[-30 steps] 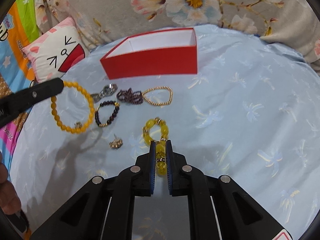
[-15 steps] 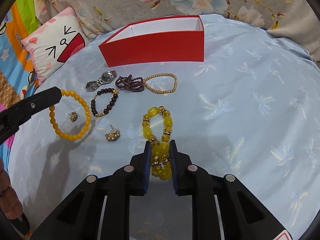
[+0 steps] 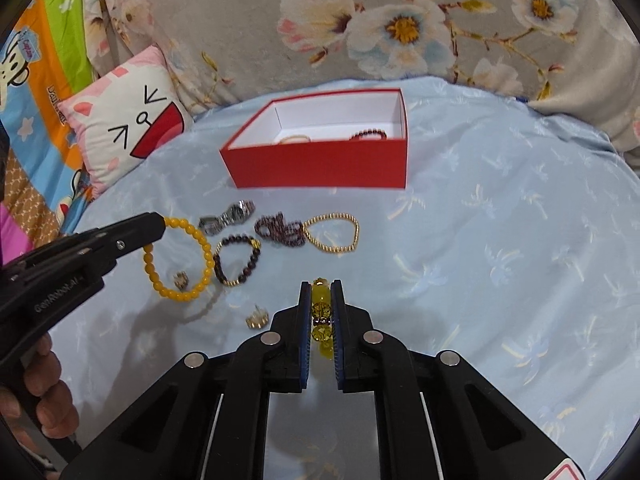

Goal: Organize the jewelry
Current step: 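Carry both yellow bracelets into the red box and open both tools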

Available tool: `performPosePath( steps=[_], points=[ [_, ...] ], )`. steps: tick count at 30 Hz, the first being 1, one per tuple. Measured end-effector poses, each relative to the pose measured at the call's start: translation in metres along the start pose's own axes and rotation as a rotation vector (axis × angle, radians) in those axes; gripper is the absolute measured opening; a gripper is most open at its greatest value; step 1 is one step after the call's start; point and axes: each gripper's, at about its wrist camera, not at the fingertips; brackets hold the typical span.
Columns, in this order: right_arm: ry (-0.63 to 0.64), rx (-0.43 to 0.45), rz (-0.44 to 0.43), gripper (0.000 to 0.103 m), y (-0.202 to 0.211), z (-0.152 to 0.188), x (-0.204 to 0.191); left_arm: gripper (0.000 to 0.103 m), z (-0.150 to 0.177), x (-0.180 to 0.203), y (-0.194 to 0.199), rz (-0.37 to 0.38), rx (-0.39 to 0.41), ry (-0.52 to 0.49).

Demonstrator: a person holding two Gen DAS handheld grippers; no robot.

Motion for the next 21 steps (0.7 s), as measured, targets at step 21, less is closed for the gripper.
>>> performPosePath(
  steps=[21],
  points=[
    [0.077,0.128,0.015,0.009,-0.037,-0.156,0.009,0.007,-0.126,-0.008,-0.061,-0.018,0.114,-0.039]
  ],
)
Point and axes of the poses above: each gripper's, at about its wrist camera, not at the fingertips, and y roughly against the way its jaws point, x to its right, z to its underside, and after that the axes turned 12 degrees about -z, right-handed
